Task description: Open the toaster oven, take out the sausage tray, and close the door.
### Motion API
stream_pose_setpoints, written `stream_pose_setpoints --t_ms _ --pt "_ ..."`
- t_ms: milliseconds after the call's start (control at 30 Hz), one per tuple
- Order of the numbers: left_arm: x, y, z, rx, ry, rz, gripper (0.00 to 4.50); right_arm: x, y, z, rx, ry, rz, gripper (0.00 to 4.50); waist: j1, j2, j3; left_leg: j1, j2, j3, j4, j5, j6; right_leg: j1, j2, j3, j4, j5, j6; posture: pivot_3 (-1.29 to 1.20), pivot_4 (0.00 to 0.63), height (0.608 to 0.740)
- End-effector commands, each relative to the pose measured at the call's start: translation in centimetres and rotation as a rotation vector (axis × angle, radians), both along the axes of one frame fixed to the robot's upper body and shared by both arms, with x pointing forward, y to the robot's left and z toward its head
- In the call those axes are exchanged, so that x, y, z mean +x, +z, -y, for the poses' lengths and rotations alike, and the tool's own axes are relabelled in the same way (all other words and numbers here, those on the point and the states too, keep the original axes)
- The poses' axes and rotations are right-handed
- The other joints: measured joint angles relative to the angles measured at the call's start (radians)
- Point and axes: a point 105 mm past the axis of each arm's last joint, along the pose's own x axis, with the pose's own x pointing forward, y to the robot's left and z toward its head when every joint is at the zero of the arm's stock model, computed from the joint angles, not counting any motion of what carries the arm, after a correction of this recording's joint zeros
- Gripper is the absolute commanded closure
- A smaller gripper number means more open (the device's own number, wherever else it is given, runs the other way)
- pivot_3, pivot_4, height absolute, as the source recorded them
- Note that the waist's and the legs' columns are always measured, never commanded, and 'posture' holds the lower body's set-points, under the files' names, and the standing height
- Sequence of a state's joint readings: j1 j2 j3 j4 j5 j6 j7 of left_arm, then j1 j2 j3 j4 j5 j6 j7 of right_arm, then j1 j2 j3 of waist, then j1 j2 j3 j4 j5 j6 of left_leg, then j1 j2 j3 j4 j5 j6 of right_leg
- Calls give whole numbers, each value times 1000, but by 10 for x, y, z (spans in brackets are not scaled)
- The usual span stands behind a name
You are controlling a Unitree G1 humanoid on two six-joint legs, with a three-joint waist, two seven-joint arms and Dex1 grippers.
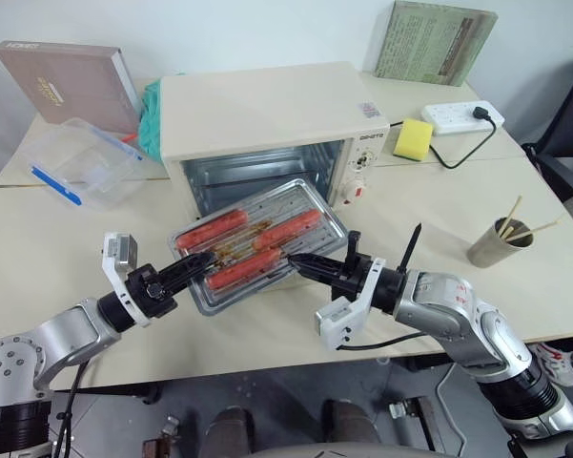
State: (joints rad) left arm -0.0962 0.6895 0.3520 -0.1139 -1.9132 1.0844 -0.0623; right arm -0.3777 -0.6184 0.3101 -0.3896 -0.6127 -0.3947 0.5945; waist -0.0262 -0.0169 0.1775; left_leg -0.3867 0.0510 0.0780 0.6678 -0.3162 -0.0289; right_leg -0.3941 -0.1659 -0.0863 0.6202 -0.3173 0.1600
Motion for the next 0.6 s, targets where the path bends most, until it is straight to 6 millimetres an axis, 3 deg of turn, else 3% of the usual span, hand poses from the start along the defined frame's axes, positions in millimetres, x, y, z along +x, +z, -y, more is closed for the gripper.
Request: stream_pose_setpoints --t_ms 33,67,333,467,600 --pt "-2 11 4 8 5 24 4312 -11 20 -4 93 46 -2 4500 0 0 0 0 0 0 0 0 0 0 0 0 0 0 0 0 150 740" --pt "-2 11 4 14 10 22 4483 -11 21 -4 93 47 -1 4500 0 0 0 0 0 0 0 0 0 0 0 0 0 0 0 0 150 740" --pt "-4 8 8 48 46 14 4483 -13 16 -7 83 89 -92 4500 0 0 0 0 0 0 0 0 0 0 0 0 0 0 0 0 150 740" --pt "-5 4 12 45 53 -2 4500 -15 17 -7 76 114 -118 3463 1 0 0 0 0 0 0 0 0 1 0 0 -1 0 0 0 150 740" --pt "-4 2 15 36 68 -13 4500 -14 22 -7 80 121 -128 2139 1 0 0 0 0 0 0 0 0 1 0 0 -1 0 0 0 150 740"
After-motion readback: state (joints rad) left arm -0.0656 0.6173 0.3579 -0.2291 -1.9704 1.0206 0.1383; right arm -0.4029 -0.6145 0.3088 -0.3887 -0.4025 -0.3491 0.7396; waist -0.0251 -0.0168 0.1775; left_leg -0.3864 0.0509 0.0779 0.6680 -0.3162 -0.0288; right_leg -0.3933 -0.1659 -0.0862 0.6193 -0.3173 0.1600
